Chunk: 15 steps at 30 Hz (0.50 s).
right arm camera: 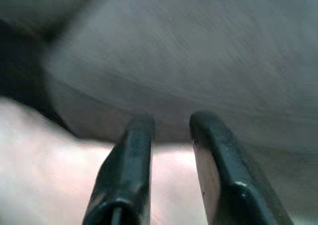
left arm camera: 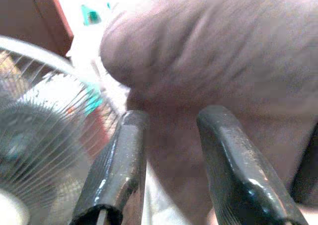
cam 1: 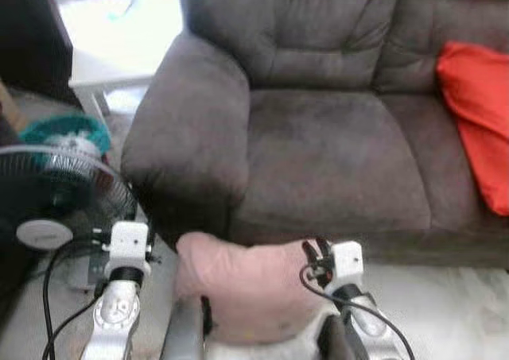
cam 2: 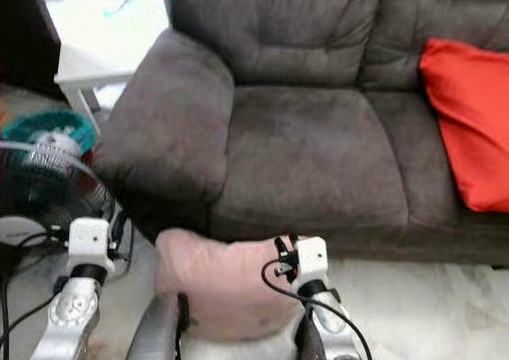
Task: Move the pillow to the sofa from floor
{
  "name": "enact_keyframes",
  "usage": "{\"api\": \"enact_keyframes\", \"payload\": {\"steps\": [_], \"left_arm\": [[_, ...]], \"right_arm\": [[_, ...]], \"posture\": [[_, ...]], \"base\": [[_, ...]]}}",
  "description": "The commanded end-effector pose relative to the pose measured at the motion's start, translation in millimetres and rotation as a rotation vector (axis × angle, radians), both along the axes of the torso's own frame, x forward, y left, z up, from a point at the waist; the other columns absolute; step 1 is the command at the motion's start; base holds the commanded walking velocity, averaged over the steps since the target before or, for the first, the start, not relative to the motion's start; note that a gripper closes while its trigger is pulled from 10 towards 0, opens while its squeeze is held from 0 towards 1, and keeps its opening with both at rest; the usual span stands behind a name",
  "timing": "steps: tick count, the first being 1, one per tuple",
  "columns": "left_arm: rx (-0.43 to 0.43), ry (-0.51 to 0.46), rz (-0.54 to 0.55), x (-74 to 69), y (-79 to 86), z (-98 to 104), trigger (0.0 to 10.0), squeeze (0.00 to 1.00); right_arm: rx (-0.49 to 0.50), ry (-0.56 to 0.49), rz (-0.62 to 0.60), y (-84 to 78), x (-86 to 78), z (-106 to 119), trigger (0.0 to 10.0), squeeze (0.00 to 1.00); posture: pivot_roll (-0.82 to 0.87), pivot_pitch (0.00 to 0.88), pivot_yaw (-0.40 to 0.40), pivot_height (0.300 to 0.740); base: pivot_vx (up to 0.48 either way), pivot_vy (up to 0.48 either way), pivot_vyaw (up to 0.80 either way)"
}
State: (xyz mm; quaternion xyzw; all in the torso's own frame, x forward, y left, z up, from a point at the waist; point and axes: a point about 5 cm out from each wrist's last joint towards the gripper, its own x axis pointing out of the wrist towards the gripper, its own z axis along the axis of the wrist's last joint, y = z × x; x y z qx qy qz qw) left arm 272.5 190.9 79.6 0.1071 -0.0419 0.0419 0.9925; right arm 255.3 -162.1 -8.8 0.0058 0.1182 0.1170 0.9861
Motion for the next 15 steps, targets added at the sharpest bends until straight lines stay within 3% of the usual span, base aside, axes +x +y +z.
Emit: {"api": "enact_keyframes", "payload": {"steps": [1, 6, 8, 15], "left_arm": [[0.0, 0.036, -0.024, -4.4, -5.7, -8.3, 10.0, 0.0], [-0.013, 0.076, -0.1, -4.4, -12.5, -14.1, 10.0, 0.0], [-0.028, 0.156, -0.125, -6.1, -12.9, -26.3, 10.0, 0.0], [-0.103, 0.274, -0.112, -6.1, -8.7, -46.3, 10.0, 0.0]], "right_arm": [[-0.006, 0.048, -0.026, -8.1, -7.9, -8.3, 10.0, 0.0], [-0.011, 0.065, -0.027, -10.1, -9.1, -10.7, 10.0, 0.0], [-0.015, 0.075, -0.023, -10.6, -9.2, -11.8, 10.0, 0.0], [-0.024, 0.096, -0.024, -15.8, -11.2, -14.3, 10.0, 0.0]], "posture": [[0.12, 0.077, -0.074, 0.439], [0.12, 0.077, -0.074, 0.439], [0.12, 0.076, -0.074, 0.439], [0.12, 0.077, -0.076, 0.439]], "base": [[0.285, 0.0, 0.0], [0.0, 0.0, 0.0], [0.0, 0.0, 0.0], [0.0, 0.0, 0.0]]}}
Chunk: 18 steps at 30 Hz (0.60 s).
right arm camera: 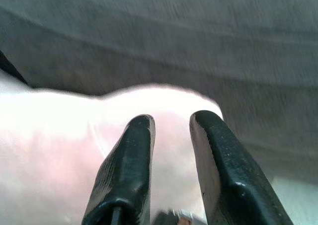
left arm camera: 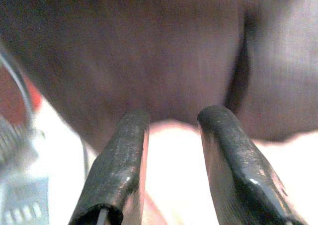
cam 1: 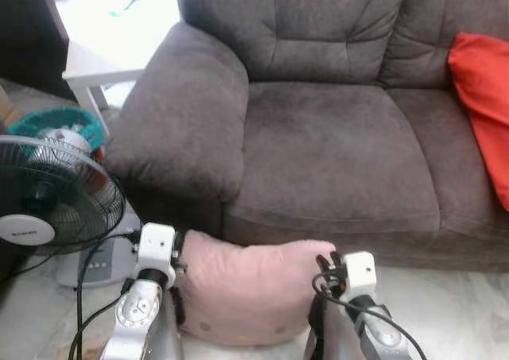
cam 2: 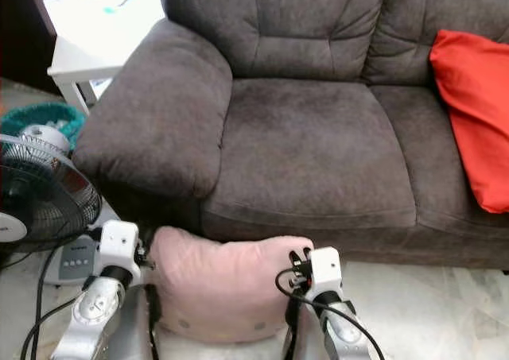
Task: Move the pillow to the sofa from floor
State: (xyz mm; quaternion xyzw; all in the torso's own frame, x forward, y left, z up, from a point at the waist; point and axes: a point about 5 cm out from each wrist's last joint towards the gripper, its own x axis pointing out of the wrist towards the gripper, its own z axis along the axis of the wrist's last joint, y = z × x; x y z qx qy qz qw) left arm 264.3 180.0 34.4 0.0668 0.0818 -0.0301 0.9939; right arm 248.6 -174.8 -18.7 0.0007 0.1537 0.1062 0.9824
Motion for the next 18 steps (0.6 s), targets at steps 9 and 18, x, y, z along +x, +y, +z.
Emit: {"api": "enact_keyframes", "payload": {"steps": [9, 18], "left_arm": [[-0.032, 0.08, 0.098, 15.8, 20.2, -8.8, 10.0, 1.0], [-0.047, 0.096, 0.146, 33.7, 37.8, -2.6, 10.0, 1.0]], "right_arm": [[-0.011, 0.032, -0.018, -16.9, -7.7, -4.7, 10.0, 0.0], [-0.021, -0.029, -0.006, -29.2, -0.2, 6.9, 10.0, 0.0]], "posture": [[0.1, 0.083, -0.085, 0.439], [0.06, 0.107, -0.123, 0.439]], "base": [[0.0, 0.0, 0.0], [0.0, 0.0, 0.0]]}}
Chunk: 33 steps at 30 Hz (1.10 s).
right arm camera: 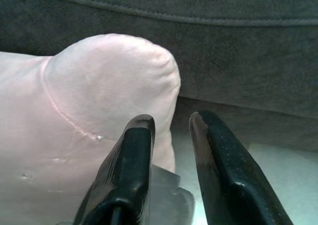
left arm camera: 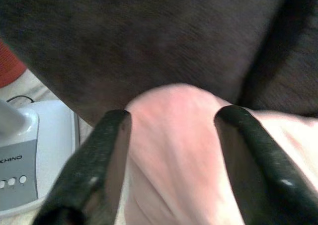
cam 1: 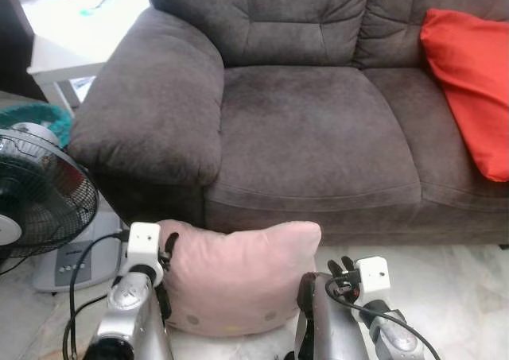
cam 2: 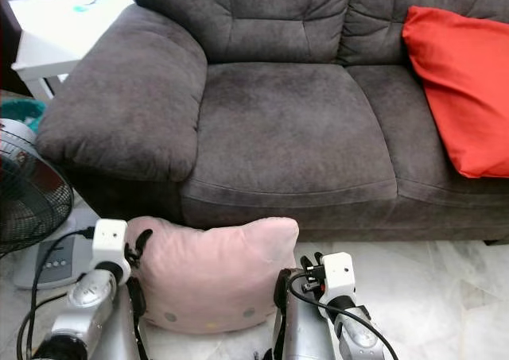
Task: Move the pillow to the sofa from floor
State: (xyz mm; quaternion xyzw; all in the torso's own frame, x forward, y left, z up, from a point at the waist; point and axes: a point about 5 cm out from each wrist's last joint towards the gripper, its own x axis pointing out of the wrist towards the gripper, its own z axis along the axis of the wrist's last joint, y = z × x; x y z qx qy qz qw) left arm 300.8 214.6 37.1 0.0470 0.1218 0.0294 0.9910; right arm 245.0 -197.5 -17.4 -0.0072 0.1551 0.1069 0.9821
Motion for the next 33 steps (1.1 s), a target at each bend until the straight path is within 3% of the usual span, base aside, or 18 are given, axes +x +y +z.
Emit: {"api": "enact_keyframes", "payload": {"steps": [1, 8, 9, 13, 17, 25, 30, 33], "left_arm": [[-0.032, 0.021, 0.03, -1.7, 5.2, -4.6, 10.0, 1.0], [-0.109, 0.027, 0.104, 1.7, 13.6, -5.1, 10.0, 1.0], [-0.13, 0.034, 0.103, 1.7, 13.1, -6.7, 10.0, 0.0], [-0.165, 0.061, 0.106, 0.0, 11.4, -12.4, 10.0, 0.0], [-0.163, 0.068, 0.122, -0.2, 12.7, -13.4, 10.0, 0.0], [-0.206, 0.062, 0.177, 6.5, 19.9, -7.9, 10.0, 0.0], [-0.2, 0.045, 0.235, 11.6, 28.0, -0.6, 10.0, 0.0], [-0.203, 0.038, 0.24, 13.2, 28.4, 1.4, 10.0, 0.0]], "right_arm": [[-0.008, -0.042, -0.003, -6.6, 4.6, 7.4, 10.0, 0.0], [-0.023, -0.174, 0.06, -3.6, 7.7, 25.7, 10.0, 0.0], [-0.027, -0.209, 0.076, -1.0, 7.1, 32.4, 10.0, 0.0], [-0.03, -0.288, 0.11, 12.5, -2.5, 55.2, 10.0, 0.0], [-0.038, -0.308, 0.119, 10.9, -11.0, 66.1, 10.0, 0.0], [-0.075, -0.266, 0.116, -12.6, -26.5, 77.7, 10.0, 0.0], [-0.095, -0.198, 0.107, -32.9, -15.7, 65.1, 10.0, 0.0], [-0.099, -0.181, 0.107, -36.5, -12.6, 64.4, 10.0, 0.0]], "posture": [[0.06, 0.112, -0.132, 0.439], [0.04, 0.134, -0.173, 0.439], [0.03, 0.139, -0.185, 0.439], [0.01, 0.144, -0.205, 0.439], [0.01, 0.146, -0.222, 0.439], [-0.03, 0.142, -0.251, 0.439], [-0.03, 0.142, -0.269, 0.439], [-0.03, 0.142, -0.275, 0.439]], "base": [[0.0, 0.0, 0.0], [0.0, 0.0, 0.0], [0.0, 0.0, 0.0], [0.0, 0.0, 0.0], [0.0, 0.0, 0.0], [0.0, 0.0, 0.0], [0.0, 0.0, 0.0], [0.0, 0.0, 0.0]]}}
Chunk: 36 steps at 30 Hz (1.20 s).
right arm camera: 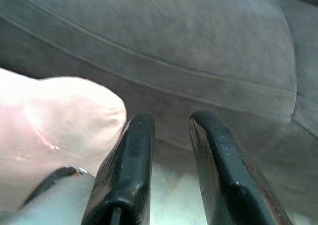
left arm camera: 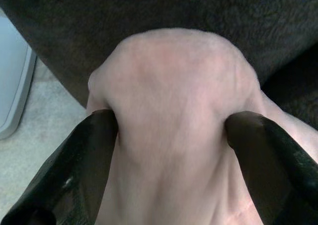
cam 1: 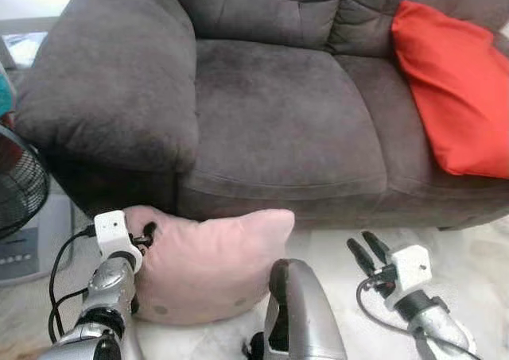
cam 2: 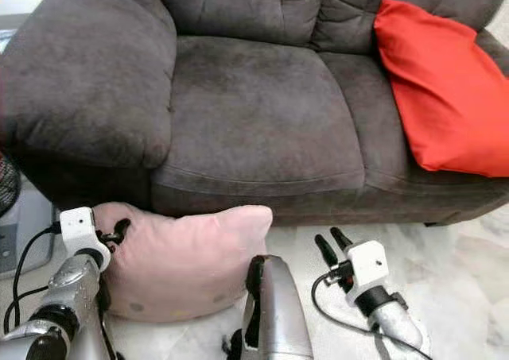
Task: Move the pillow to the sofa from floor
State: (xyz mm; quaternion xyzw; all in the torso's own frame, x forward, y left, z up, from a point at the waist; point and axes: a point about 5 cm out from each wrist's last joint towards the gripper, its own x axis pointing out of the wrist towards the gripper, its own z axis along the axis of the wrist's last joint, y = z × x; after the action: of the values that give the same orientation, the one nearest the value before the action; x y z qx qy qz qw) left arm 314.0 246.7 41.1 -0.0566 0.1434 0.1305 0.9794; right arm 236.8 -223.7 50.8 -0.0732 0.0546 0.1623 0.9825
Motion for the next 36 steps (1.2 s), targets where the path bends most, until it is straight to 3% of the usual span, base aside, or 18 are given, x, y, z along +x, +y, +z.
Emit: {"api": "enact_keyframes", "payload": {"steps": [1, 12, 13, 14, 21, 29, 36], "left_arm": [[-0.022, 0.003, 0.018, 1.5, -2.6, -0.7, 10.0, 0.0], [-0.067, 0.04, 0.145, 2.8, 12.2, 2.2, 10.0, 0.0], [-0.072, 0.041, 0.156, 2.9, 12.8, 2.4, 4.3, 0.0], [-0.076, 0.041, 0.169, 2.8, 13.4, 2.5, 0.0, 0.0], [-0.079, 0.04, 0.166, 3.7, 11.0, 2.5, 0.0, 0.0], [-0.085, 0.043, 0.151, 4.4, 6.7, 1.3, 0.0, 0.0], [-0.079, 0.041, 0.127, 6.2, 4.6, 2.6, 0.0, 0.0]], "right_arm": [[-0.011, 0.039, -0.028, -13.3, -0.6, -3.5, 10.0, 0.0], [-0.034, 0.075, -0.038, -32.0, 19.9, -0.7, 10.0, 0.0], [-0.037, 0.081, -0.042, -34.3, 23.7, -0.5, 10.0, 0.0], [-0.04, 0.107, -0.055, -33.9, 30.7, -5.9, 10.0, 0.0], [-0.049, 0.175, -0.089, -29.7, 40.4, -19.5, 10.0, 0.0], [-0.061, 0.212, -0.116, -37.1, 35.8, -26.9, 10.0, 0.0], [-0.063, 0.217, -0.127, -25.9, 26.5, -41.6, 10.0, 0.0]], "posture": [[-0.03, 0.142, -0.278, 0.439], [-0.04, 0.136, -0.299, 0.439], [-0.04, 0.134, -0.299, 0.439], [-0.04, 0.133, -0.299, 0.439], [-0.04, 0.125, -0.301, 0.439], [-0.04, 0.109, -0.301, 0.439], [-0.02, 0.087, -0.285, 0.439]], "base": [[0.0, 0.0, 0.0], [0.0, 0.0, 0.0], [0.0, 0.0, 0.0], [0.0, 0.0, 0.0], [0.0, 0.0, 0.0], [0.0, 0.0, 0.0], [0.0, 0.0, 0.0]]}}
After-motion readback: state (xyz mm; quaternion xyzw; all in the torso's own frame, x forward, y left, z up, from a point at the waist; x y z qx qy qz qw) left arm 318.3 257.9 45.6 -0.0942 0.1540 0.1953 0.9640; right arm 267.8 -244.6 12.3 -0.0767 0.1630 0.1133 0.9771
